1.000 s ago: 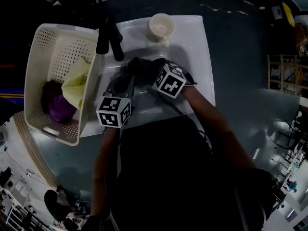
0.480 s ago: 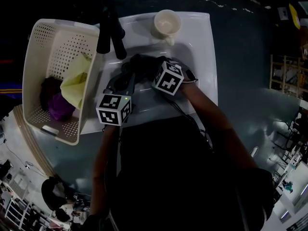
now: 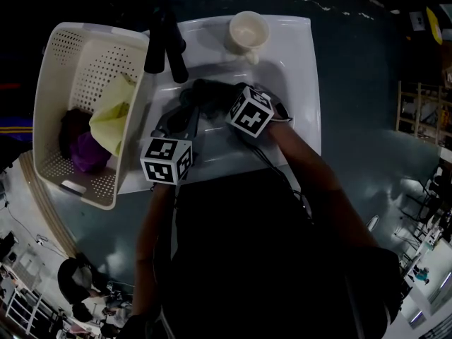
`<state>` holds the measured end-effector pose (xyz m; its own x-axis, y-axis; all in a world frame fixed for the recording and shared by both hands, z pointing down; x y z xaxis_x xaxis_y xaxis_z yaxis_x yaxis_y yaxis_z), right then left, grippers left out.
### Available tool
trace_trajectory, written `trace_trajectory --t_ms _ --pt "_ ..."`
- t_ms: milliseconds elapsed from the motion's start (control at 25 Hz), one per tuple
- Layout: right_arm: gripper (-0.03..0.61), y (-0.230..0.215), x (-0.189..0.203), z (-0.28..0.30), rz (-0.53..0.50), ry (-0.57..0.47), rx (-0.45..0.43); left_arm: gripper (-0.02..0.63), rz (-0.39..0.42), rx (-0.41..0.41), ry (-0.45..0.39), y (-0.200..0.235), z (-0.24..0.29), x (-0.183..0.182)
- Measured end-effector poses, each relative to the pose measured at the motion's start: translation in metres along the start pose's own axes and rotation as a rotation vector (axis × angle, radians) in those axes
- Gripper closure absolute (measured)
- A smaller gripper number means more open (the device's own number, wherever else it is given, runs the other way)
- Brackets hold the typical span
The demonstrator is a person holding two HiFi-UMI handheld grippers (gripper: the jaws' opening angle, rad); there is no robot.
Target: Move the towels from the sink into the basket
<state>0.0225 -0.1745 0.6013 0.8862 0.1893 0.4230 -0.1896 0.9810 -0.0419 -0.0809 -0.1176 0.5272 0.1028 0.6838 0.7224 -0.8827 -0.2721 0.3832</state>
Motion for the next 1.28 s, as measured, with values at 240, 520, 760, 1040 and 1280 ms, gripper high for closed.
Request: trace_trajectory --t_ms 240,520,760,1040,1280 --pt "0.568 0.001 -0.002 -0.008 0.071 -0.034 -0.009 0.609 0.008 0.000 -0.010 -0.003 -0.005 0.001" --pt "0.569 0.004 -0.003 -0.027 0.092 -0.075 0.020 0.609 0.022 0.005 -0.034 -0.011 -0.013 0.001" --pt "0.571 0.008 -0.006 -0.047 0.094 -0.112 0.046 0.609 0.035 0.000 -0.061 -0.018 -0.023 -0.001" --pt "0.571 0.014 -0.014 -0.071 0.074 -0.150 0.087 0.609 0.062 -0.007 -0.103 -0.028 -0.036 -0.012" --pt "0.571 0.018 -0.027 -0.099 0.047 -0.198 0.109 0.609 0.052 -0.008 -0.149 -0.035 -0.051 -0.025"
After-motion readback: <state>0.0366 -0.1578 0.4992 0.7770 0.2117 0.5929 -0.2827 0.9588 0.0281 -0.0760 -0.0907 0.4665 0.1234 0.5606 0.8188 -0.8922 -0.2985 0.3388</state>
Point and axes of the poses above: the fingertips, and each gripper's own axes: z forward along the fingers, y to its left, x out of its underside, the point moved 5 cm from there along -z, backward along the fingers, and after that the axes turned 4 degrees about x, right-handed, at the moved point
